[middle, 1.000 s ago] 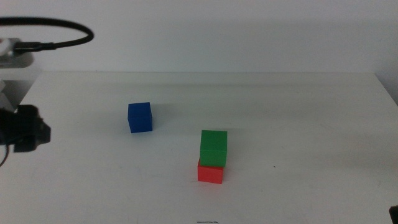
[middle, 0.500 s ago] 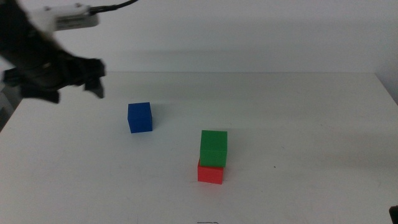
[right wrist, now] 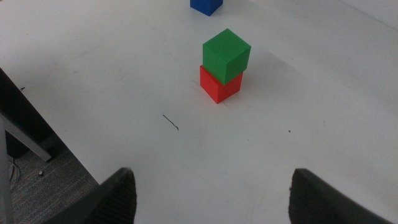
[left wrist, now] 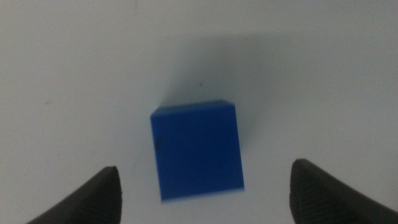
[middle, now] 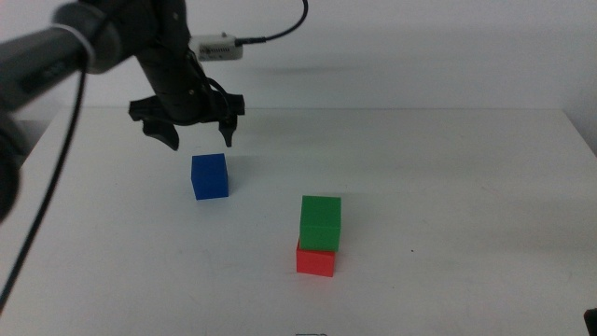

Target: Stack red cubes first, then green, then blue cubes in a specific spot.

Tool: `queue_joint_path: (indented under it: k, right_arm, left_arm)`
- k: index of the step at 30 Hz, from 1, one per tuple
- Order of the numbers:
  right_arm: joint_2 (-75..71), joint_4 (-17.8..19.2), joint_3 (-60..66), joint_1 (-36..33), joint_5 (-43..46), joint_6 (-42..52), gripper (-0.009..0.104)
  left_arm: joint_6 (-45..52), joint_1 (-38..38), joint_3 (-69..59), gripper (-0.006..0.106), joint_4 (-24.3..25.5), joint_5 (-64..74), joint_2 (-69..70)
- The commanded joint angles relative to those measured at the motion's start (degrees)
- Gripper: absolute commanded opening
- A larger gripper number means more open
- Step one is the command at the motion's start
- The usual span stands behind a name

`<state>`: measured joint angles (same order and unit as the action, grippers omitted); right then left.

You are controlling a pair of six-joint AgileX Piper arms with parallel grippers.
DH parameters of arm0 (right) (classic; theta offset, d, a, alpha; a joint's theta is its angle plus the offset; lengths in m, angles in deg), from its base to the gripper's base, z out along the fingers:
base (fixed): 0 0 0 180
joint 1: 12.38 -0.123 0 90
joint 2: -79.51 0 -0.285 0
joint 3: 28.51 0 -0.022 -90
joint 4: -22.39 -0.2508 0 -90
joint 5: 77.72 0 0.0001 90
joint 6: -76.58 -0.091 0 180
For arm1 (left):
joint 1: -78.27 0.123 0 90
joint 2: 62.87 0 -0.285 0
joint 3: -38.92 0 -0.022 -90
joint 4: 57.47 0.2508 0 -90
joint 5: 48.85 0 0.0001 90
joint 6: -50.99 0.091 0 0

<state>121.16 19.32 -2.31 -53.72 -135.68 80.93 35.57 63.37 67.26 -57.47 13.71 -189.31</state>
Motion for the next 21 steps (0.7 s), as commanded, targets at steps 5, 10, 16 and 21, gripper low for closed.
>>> queue_joint_path:
  k: [5,10,16,21]
  right_arm:
    - [0.22,0.4,-1.32,0.28,3.3,0.49,0.063]
    - [0.22,0.4,-1.27,0.28,3.32,0.49,0.063]
    - [0.22,0.4,-1.27,0.28,3.32,0.49,0.063]
    - [0.22,0.4,-1.27,0.28,3.32,0.49,0.063]
  left_arm:
    - [-1.96,-0.38,6.06,0.091,0.82,-0.44,-2.64]
    - [-4.15,-0.38,6.29,0.091,1.18,-0.44,-5.17]
    - [-5.46,-0.38,6.29,0.091,1.19,-0.42,-6.59]
    - [-6.1,-0.38,6.29,0.089,1.13,-0.1,-7.55]
